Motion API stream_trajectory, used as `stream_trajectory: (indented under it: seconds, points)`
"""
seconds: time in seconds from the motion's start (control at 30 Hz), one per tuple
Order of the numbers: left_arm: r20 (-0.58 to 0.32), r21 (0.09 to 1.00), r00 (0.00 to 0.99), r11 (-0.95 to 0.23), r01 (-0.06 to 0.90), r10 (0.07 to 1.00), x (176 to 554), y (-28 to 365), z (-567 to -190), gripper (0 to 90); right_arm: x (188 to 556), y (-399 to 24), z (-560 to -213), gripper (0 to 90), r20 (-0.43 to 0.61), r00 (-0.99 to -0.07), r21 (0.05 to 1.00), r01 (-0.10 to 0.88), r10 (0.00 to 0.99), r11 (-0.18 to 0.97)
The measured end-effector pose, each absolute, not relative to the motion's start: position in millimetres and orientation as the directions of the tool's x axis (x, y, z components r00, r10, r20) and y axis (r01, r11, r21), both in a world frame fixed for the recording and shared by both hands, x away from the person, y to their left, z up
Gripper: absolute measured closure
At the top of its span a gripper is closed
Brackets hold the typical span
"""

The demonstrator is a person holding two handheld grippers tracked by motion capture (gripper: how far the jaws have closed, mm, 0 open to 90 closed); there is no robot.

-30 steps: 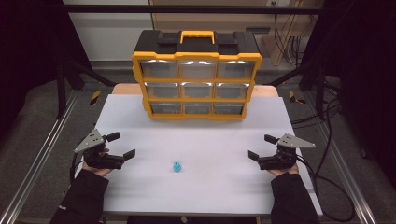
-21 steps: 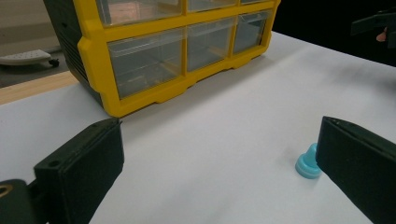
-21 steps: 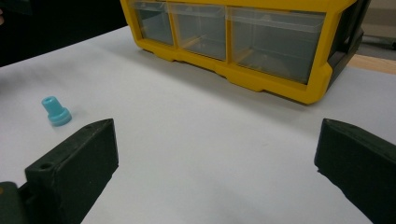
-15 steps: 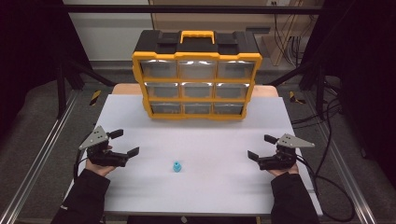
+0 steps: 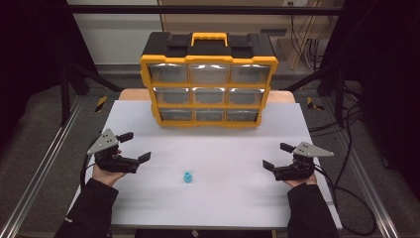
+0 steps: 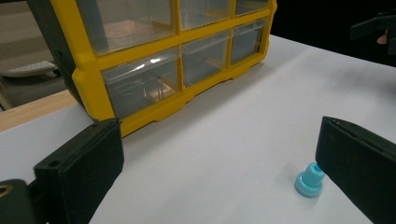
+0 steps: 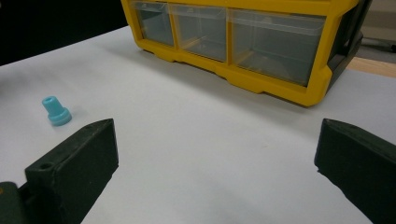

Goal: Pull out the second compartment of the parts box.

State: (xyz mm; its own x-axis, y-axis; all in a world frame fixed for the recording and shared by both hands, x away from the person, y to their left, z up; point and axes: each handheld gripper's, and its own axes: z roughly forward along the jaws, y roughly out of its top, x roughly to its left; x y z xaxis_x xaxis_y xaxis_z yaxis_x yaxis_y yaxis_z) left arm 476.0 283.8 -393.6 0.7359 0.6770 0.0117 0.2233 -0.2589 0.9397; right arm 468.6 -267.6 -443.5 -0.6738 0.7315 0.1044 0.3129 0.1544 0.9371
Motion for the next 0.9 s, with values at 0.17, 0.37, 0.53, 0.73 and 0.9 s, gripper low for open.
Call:
stream_trajectory:
  seconds: [0.17,0.37,0.53,0.73,0.9]
  points:
    - [0.021,0.939,0.737,-0.267,0.218,0.676,479,281,-390,0.9,469,-268,-444,0.2,0.101,-0.674,0.937,0.311,0.732,0.157]
    - [0.038,0.938,0.744,-0.28,0.204,0.667,483,274,-383,0.9,469,-267,-444,0.2,0.1,-0.675,0.936,0.314,0.731,0.161]
    - [0.056,0.935,0.748,-0.298,0.194,0.662,487,268,-377,0.9,469,-267,-444,0.2,0.099,-0.675,0.935,0.314,0.731,0.164]
    - [0.08,0.931,0.753,-0.319,0.177,0.653,489,261,-369,0.9,469,-267,-444,0.2,0.099,-0.675,0.934,0.316,0.731,0.166]
    - [0.099,0.93,0.76,-0.331,0.159,0.643,491,254,-362,0.9,469,-267,-445,0.2,0.097,-0.674,0.933,0.318,0.732,0.169]
